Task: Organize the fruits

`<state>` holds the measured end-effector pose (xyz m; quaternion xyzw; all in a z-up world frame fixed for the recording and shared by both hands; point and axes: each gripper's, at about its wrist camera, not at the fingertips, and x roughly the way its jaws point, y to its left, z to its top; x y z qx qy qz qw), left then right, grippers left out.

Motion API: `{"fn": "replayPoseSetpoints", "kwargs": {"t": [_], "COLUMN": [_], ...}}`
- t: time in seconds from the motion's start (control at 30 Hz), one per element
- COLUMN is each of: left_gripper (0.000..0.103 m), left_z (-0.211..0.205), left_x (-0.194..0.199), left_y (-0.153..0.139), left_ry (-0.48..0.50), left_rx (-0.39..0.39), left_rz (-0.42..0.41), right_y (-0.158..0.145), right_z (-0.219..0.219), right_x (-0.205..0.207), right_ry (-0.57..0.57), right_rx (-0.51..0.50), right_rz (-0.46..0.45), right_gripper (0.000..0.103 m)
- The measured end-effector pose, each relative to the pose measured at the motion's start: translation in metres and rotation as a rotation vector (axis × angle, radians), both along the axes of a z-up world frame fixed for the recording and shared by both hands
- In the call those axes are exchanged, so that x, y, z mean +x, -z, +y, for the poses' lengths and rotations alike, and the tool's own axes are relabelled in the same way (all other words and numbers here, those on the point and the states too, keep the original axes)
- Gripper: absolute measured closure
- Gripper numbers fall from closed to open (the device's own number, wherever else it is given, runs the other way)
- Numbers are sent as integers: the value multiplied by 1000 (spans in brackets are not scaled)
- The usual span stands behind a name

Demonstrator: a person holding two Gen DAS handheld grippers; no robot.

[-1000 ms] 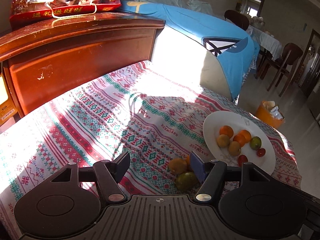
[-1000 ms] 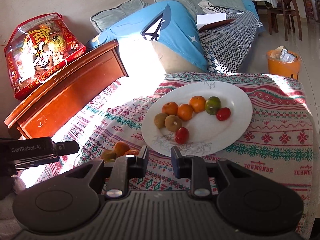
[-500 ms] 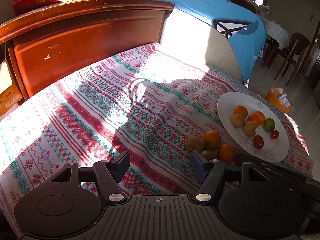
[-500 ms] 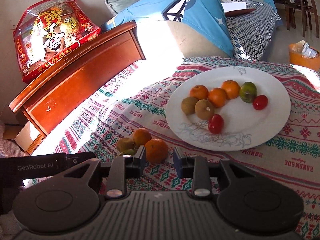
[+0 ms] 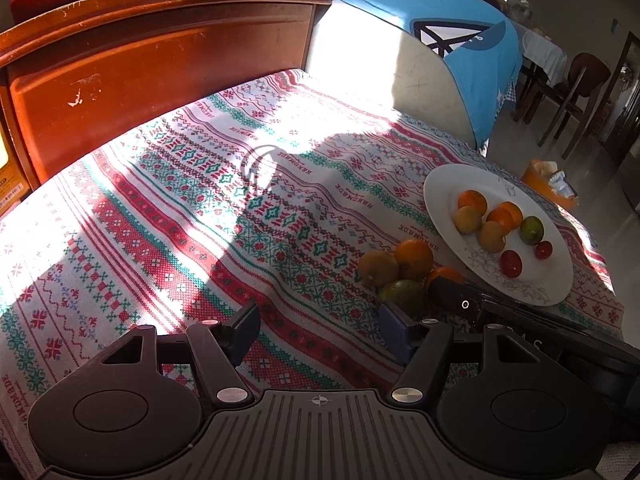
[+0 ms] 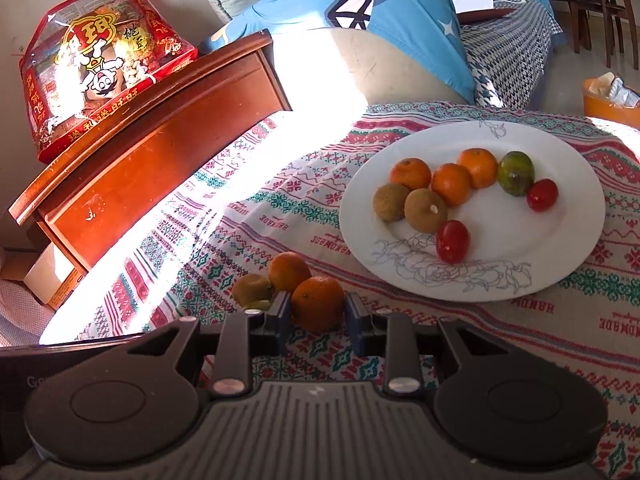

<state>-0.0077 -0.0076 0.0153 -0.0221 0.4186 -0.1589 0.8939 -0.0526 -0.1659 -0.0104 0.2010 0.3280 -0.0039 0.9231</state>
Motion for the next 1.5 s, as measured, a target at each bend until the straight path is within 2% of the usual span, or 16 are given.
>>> {"fn": "replayPoseSetpoints", "kwargs": {"t": [0.37, 0.57, 0.7, 0.97, 1.07, 1.5], "left_gripper": [39, 43, 54, 64, 72, 72], "left_z": [-22, -35, -44, -53, -56, -50], "left_x": [-5, -3, -2, 0, 0, -8], "left_y": [4, 10, 13, 16, 17, 8], "left_ry": [66, 77, 91, 89, 92, 79], "left_rx": [-16, -23, -13, -9, 0, -19], "left_rz": [-15, -21, -23, -36, -46, -74], "right_y": [-9, -10, -10, -8, -8, -14], "right_z": [-18, -26, -28, -33, -33, -31], "right_x": [-24, -30, -32, -34, -34, -35], "right_ry": [19, 36, 42, 55, 56, 49], "right_rx": [-13, 5, 2, 10, 11, 14], "right_rz": [-1, 1, 0, 5, 7, -10], "right_gripper": [74, 74, 74, 74, 74, 74]}}
